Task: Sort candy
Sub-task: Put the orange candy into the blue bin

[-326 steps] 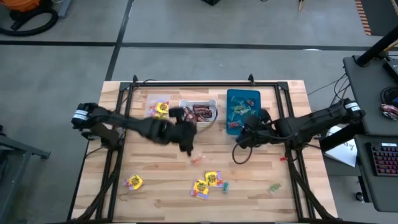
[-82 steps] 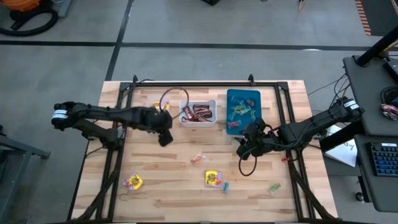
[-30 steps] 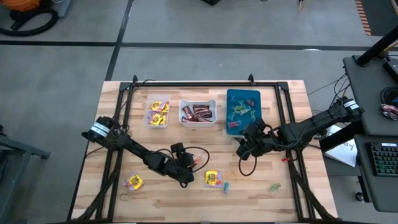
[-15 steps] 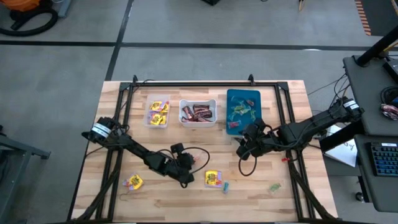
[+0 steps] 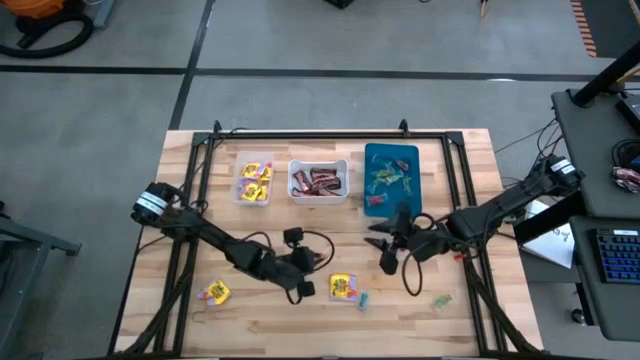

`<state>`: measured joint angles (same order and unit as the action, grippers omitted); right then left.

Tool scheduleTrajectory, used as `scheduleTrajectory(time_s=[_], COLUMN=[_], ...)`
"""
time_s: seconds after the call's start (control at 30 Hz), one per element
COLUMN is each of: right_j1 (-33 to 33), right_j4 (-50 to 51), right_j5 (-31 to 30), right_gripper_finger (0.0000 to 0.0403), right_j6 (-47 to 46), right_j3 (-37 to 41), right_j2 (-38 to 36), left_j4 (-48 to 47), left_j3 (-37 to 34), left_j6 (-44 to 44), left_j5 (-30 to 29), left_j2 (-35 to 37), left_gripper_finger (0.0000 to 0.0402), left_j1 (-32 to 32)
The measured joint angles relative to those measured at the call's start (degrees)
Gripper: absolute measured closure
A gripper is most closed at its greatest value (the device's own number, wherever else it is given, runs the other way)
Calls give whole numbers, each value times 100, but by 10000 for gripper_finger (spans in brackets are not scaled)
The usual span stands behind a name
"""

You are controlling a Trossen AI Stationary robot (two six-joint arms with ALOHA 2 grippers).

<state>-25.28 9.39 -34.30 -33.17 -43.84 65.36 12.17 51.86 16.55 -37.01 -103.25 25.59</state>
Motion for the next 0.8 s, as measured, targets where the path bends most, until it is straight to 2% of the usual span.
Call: scheduleTrajectory(time_s=[0.13,0.27,0.4,0.57,0.8], right_j1=[2,1,4,4,4], right_j4=[-768,-1565,-2026,-2256,-2717], right_j5=[229,579,565,336,276], right_gripper_finger=[252,252,252,252,252], right_j6=[467,680,574,352,561], right_j3=[341,670,879,1013,1140], right_j2=[-1,0,0,0,-1], left_j4=[977,1476,1536,1913,2762], left_j3=[0,0,0,0,0], left_j6=[-1147,-1921,-2242,-2464,-2953], left_j5=[-7,-499,-1047,-1045,-1046], left_j2=[-6,-61,-65,-71,-71], left_gripper_finger=[389,389,389,388,388], left_j1=[-2,-16,-25,-70,-139])
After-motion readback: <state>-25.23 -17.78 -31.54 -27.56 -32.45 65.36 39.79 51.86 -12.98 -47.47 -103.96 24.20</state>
